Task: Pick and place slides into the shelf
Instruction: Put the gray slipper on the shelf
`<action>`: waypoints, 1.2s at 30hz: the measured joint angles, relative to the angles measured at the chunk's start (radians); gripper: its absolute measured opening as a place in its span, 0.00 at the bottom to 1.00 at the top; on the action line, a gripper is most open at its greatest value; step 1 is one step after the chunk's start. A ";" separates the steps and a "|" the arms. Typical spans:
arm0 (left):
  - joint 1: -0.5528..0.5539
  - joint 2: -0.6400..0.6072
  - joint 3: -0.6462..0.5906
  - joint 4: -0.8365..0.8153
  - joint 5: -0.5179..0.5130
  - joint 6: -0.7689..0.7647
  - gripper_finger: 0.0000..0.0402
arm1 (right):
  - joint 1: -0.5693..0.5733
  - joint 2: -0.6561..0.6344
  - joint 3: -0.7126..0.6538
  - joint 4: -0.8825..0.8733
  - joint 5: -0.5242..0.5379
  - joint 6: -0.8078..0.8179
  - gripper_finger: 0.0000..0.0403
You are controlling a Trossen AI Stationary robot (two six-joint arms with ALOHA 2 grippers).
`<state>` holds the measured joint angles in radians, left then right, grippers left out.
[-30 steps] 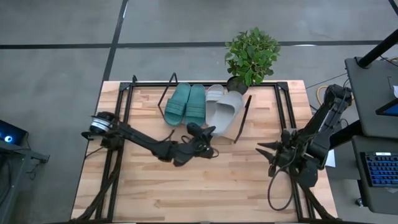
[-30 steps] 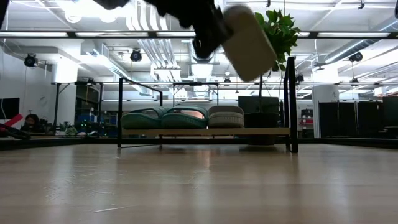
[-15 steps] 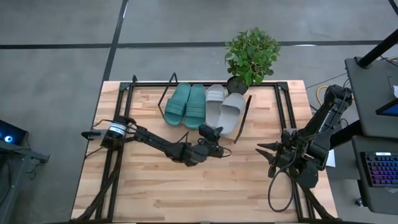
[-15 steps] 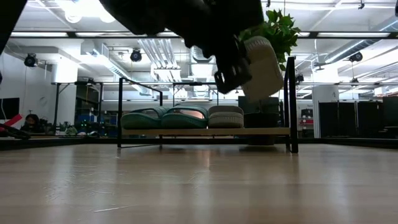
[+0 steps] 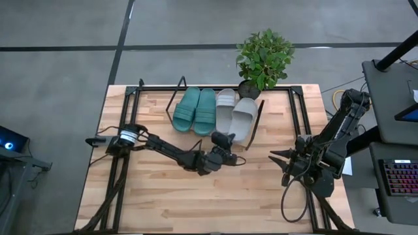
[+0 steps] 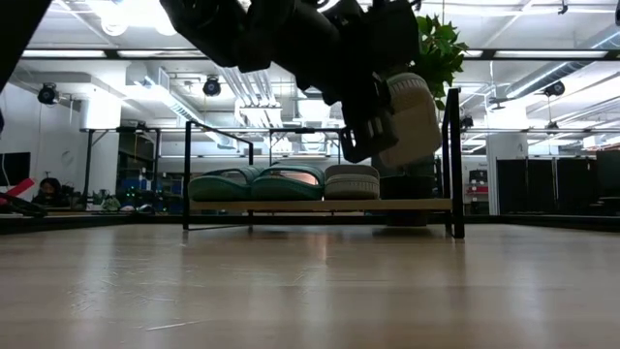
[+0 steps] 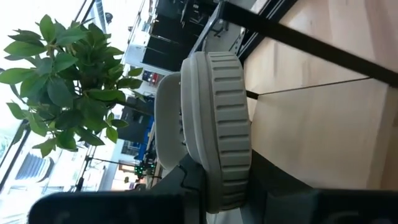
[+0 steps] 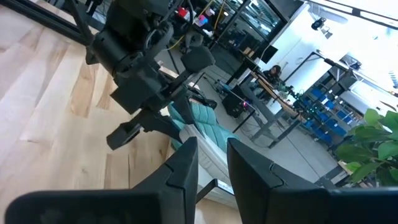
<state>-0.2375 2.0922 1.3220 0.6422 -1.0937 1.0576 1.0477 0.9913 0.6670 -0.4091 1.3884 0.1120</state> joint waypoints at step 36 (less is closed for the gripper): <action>0.068 0.061 0.010 -0.047 0.084 -0.108 0.08 | 0.000 0.000 -0.007 -0.001 -0.003 -0.007 0.19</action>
<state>-0.1696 2.1536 1.3319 0.5949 -1.0101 0.9498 1.0473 0.9909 0.6598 -0.4104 1.3857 0.1050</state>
